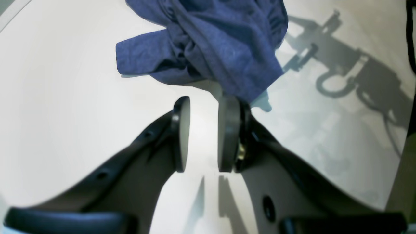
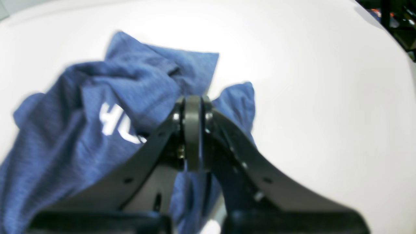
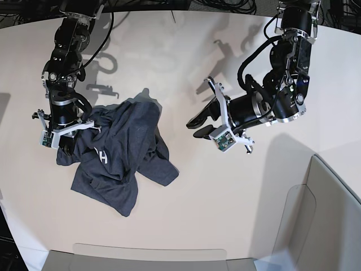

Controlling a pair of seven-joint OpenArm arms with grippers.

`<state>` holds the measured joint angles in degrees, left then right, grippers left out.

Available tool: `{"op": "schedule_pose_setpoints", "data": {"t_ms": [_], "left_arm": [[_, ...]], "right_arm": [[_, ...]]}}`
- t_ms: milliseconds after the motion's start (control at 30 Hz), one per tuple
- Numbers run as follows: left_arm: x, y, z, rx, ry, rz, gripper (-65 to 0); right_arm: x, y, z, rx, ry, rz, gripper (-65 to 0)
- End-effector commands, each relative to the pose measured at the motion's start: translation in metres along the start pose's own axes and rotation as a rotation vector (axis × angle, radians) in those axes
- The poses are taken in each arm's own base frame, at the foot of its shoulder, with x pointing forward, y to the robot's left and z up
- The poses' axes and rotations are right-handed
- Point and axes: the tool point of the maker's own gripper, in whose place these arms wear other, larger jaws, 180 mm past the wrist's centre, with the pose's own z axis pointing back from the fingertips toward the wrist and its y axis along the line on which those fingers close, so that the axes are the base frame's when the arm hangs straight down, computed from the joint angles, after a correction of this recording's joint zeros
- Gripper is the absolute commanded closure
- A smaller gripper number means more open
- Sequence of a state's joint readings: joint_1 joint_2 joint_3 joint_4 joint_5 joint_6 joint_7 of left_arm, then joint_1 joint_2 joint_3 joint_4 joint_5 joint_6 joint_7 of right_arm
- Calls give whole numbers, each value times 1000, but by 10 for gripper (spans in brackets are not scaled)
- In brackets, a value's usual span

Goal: Layout the t-shirt on the table in an organized manner, then fold the t-shirt properly
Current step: 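Grasp a fold of the blue t-shirt with the left gripper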

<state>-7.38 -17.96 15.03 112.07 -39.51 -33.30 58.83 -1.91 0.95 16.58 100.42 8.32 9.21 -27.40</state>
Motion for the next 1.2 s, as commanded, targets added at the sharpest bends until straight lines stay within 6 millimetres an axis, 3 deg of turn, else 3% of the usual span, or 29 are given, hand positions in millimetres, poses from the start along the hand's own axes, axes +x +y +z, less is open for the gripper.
{"op": "schedule_pose_setpoints", "data": {"t_ms": [0,300,500,700,833,1033,1167], "left_arm": [[23,16,2,31,-56,-32,-153],[65,54,-51,0,-24,-80,-154],[78,45,-106,-35,44,-100,-155],[78,34,-155,-60,78,-62,-159],[88,31,-174,-87,46,-16,-192],[109,40,-186,-89,-18,20,-203],[115,60,-191,-25,-86,98,-204]], "right_arm": [[19,0,0,4,-63,-6,-3],[8,-1,29,8,-49,12,-2],[1,-7,50,-3,-31,50,-2],[-6,-33,62,-72,-9,56,-2],[-12,-47,68,-107,7,55,-2],[-17,-48,72,-110,22,59,-2],[-20,-48,74,-110,29,59,0]]}}
